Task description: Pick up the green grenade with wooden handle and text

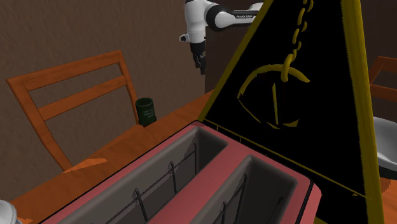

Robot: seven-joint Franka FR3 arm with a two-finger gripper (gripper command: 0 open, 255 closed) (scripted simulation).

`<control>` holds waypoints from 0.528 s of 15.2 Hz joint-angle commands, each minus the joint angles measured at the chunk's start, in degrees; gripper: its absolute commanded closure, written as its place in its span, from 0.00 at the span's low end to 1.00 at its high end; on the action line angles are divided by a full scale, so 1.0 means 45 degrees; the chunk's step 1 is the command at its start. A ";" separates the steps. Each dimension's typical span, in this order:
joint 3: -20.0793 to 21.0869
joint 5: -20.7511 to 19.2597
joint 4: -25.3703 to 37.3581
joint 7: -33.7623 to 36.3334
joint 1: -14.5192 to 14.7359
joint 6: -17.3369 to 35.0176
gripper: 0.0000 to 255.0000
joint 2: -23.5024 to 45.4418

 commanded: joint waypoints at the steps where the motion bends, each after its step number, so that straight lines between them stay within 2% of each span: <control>1: 0.0000 0.0000 0.0000 0.0000 0.0000 0.0000 0.00 0.0000; 8: 0.1431 0.1356 0.1309 0.1771 0.0396 0.1164 0.00 0.2003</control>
